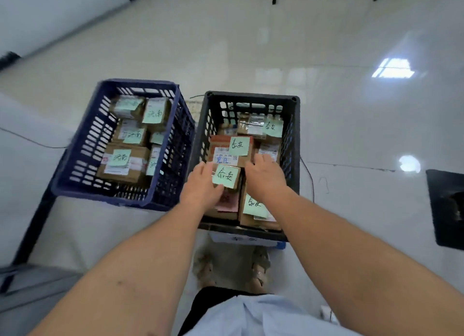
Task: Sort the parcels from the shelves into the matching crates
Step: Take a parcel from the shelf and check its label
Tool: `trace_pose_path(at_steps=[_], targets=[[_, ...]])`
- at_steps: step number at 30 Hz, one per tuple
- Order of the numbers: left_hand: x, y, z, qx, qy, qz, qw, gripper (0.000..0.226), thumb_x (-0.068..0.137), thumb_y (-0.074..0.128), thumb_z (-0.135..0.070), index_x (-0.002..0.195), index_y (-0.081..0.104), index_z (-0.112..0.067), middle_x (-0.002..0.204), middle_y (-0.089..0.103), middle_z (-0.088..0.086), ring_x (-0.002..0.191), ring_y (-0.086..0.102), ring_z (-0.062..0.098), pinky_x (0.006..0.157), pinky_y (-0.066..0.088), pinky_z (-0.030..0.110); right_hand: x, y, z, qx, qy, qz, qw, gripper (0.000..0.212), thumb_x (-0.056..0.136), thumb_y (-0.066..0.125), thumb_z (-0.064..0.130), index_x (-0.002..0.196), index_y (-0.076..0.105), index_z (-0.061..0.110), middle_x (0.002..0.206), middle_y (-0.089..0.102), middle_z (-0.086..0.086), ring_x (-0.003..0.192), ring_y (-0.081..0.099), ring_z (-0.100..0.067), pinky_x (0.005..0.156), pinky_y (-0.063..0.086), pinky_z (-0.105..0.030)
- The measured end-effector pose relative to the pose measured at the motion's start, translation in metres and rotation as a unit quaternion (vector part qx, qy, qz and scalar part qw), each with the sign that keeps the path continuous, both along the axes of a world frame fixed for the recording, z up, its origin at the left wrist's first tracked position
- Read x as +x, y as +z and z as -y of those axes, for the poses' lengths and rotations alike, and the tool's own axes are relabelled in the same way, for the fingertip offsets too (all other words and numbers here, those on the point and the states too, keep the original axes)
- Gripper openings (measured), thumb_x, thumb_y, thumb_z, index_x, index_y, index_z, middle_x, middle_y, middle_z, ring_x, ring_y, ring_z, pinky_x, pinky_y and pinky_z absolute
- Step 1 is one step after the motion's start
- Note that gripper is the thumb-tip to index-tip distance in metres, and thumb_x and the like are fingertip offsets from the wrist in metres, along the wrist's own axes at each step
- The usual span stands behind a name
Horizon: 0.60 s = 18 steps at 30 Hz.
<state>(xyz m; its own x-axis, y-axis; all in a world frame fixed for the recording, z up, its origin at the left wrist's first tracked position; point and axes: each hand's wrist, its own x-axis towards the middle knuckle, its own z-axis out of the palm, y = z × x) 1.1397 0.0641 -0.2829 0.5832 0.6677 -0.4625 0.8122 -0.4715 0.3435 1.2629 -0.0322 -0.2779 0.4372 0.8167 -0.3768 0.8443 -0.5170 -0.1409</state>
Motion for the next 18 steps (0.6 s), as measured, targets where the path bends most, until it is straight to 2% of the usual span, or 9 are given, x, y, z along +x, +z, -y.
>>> trace_pose_path(at_steps=[5,8,11,14,18], targets=[[-0.047,0.034,0.002,0.073,0.043,-0.041,0.996,0.067,0.096,0.046,-0.045,0.151,0.018,-0.018,0.16,0.008,0.005,0.146,0.013,0.024,0.115,0.023,0.04,-0.032,0.035,-0.02,0.058,0.083,0.028,0.994,0.036,0.094,0.047,0.024,0.128,0.049,0.012,0.135,0.043,-0.014,0.125,0.037,-0.032,0.104,0.033,-0.043],[-0.075,0.054,0.005,0.132,0.071,-0.051,0.987,0.068,0.097,0.037,-0.051,0.152,0.014,-0.019,0.161,0.003,0.006,0.147,0.006,0.023,0.119,0.013,0.042,-0.055,0.052,-0.027,0.101,0.114,0.03,0.988,0.053,0.094,0.048,0.033,0.142,0.034,0.014,0.151,0.025,-0.016,0.14,0.021,-0.033,0.116,0.018,-0.048],[-0.111,0.074,0.01,0.177,0.105,-0.054,0.977,0.068,0.098,0.03,-0.054,0.153,0.006,-0.022,0.161,-0.005,0.006,0.148,-0.002,0.022,0.119,0.006,0.045,-0.083,0.07,-0.03,0.126,0.149,0.027,0.98,0.07,0.094,0.048,0.041,0.151,0.016,0.016,0.159,0.007,-0.013,0.147,0.003,-0.032,0.119,0.003,-0.05],[-0.154,0.093,0.023,0.2,0.146,-0.047,0.968,0.067,0.098,0.026,-0.054,0.153,0.0,-0.025,0.161,-0.01,0.004,0.148,-0.006,0.021,0.119,0.003,0.046,-0.119,0.091,-0.032,0.141,0.197,0.031,0.97,0.072,0.096,0.046,0.043,0.153,0.012,0.017,0.16,0.003,-0.013,0.147,-0.001,-0.031,0.119,0.001,-0.05],[-0.22,0.112,0.057,0.217,0.197,-0.057,0.954,0.067,0.098,0.019,-0.056,0.152,-0.006,-0.026,0.16,-0.014,0.005,0.148,-0.01,0.022,0.119,-0.002,0.047,-0.182,0.113,-0.018,0.166,0.266,0.049,0.948,0.066,0.096,0.046,0.04,0.15,0.018,0.015,0.158,0.009,-0.013,0.146,0.005,-0.031,0.118,0.005,-0.05]])
